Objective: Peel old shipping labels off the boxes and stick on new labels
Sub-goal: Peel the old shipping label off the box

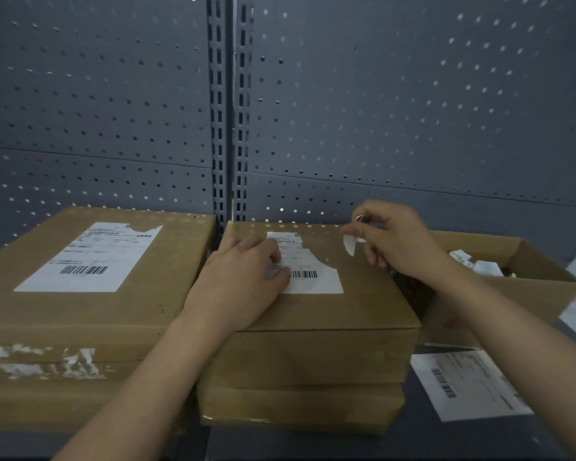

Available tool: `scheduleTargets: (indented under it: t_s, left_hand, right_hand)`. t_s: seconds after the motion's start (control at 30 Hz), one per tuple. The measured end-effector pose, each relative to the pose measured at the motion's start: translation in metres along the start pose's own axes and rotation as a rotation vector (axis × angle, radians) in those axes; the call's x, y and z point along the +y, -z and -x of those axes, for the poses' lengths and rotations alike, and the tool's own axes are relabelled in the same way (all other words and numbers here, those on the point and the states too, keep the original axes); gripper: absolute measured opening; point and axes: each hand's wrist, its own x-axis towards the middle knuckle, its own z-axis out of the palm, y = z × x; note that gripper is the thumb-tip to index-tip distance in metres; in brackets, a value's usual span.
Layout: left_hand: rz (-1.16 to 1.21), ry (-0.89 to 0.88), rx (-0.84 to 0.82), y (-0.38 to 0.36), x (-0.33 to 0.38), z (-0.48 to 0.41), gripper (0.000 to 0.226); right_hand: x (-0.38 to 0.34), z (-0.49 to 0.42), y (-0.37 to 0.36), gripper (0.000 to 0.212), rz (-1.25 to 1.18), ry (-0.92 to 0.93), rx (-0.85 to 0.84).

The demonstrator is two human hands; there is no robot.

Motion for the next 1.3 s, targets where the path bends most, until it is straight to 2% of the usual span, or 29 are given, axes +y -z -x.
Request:
scheduleTargets:
  t_s: [0.23,0.53,0.73,0.93,1.3]
  left_hand:
    - [0.002,0.001,-0.007,0.0,-0.001,0.0,0.025]
    - [0.007,-0.01,-0.017,0.0,0.0,-0.001,0.025]
    - [0.002,-0.008,-0.018,0.0,0.002,-0.002,0.025]
    - [0.005,-0.008,-0.032,0.003,0.003,-0.001,0.025]
    - [-0.004,-0.011,-0.056,0.006,0.006,-0.006,0.025]
  right_hand:
    - [0.002,-0.001,-0.01,0.014,-0.138,-0.006,0.018]
    - [0.0,0.004,-0.017,0.01,0.006,-0.034,0.057]
    - [0.005,0.005,-0.019,0.032,0.153,-0.014,-0.03]
    - [0.005,0.008,-0.017,0.042,0.192,-0.015,0.017]
    - [0.032,0.025,0.015,0.026,0.152,-0.117,0.048]
